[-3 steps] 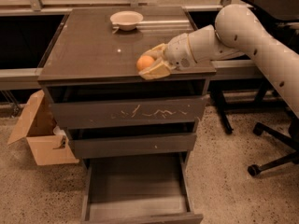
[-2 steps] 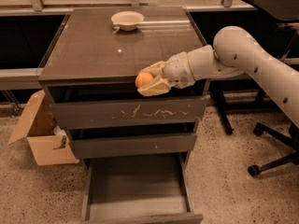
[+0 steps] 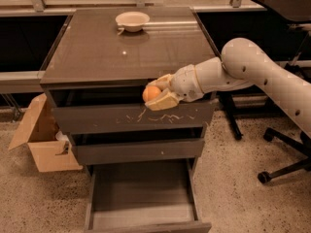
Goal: Place orange into bottom drawer
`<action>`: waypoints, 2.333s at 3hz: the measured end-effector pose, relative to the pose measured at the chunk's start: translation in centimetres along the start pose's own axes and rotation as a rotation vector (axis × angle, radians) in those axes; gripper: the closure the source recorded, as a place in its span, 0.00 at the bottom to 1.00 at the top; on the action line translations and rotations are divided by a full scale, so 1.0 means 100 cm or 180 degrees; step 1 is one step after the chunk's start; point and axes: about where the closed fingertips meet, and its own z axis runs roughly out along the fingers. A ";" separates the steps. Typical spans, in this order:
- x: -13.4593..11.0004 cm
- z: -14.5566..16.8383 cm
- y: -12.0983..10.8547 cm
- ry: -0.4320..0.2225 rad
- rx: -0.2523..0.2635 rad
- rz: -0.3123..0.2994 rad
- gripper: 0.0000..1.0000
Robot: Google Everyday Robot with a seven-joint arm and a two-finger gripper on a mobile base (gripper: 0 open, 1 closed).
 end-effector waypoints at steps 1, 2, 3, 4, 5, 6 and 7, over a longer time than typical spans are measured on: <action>0.059 -0.001 0.039 0.0176 -0.0009 0.0115 1.00; 0.113 0.001 0.067 0.0238 -0.0062 0.0286 1.00; 0.179 0.002 0.093 0.0188 -0.0001 0.0580 1.00; 0.179 0.002 0.093 0.0189 -0.0001 0.0580 1.00; 0.197 0.012 0.097 0.0357 -0.0023 0.0588 1.00; 0.247 0.031 0.107 0.0546 -0.0056 0.0588 1.00; 0.302 0.053 0.119 0.0617 -0.0088 0.0642 1.00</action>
Offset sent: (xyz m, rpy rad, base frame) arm -0.0831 -0.0865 -0.1670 -0.0845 0.1554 -0.0642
